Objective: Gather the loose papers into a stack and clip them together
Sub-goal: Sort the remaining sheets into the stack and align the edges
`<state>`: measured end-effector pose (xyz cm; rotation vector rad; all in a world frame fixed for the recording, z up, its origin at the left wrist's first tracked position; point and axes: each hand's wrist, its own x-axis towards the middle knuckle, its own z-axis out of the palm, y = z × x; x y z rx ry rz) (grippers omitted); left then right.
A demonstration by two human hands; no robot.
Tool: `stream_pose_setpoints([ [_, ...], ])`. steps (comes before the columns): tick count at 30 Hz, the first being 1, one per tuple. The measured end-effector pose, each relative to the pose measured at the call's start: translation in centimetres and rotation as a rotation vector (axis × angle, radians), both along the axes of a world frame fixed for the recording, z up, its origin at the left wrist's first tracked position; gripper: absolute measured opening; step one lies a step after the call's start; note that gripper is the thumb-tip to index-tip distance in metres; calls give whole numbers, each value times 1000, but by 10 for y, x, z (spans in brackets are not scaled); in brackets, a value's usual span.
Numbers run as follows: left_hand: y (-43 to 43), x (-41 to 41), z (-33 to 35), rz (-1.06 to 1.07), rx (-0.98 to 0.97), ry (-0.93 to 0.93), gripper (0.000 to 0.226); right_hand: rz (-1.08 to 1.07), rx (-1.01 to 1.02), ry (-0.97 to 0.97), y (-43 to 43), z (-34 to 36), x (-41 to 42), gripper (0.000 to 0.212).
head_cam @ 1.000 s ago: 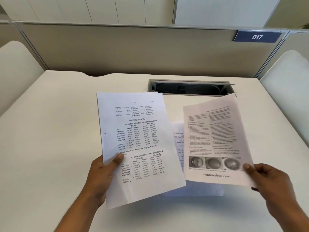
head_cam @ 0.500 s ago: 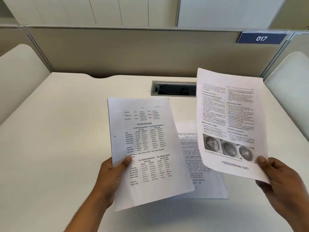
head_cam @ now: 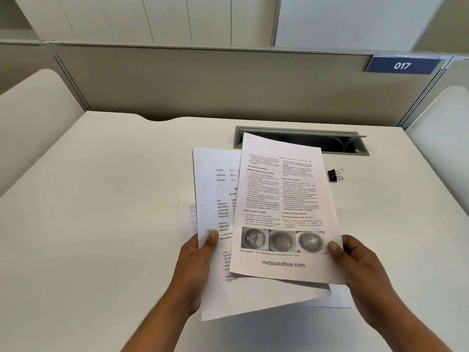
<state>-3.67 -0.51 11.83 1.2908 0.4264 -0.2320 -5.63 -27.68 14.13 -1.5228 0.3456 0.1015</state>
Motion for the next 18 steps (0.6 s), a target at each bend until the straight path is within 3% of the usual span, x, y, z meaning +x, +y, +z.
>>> stream_pose_setpoints([
  [2, -2, 0, 1, 1, -4, 0, 28, 6, -56, 20, -3, -3, 5, 16],
  [8, -4, -1, 2, -32, 5, -10, 31, -112, -120, 13, -12, 3, 26, 16],
  [18, -11, 1, 6, -42, 23, 29, 45, -97, -127, 12, -11, 6, 29, 12],
])
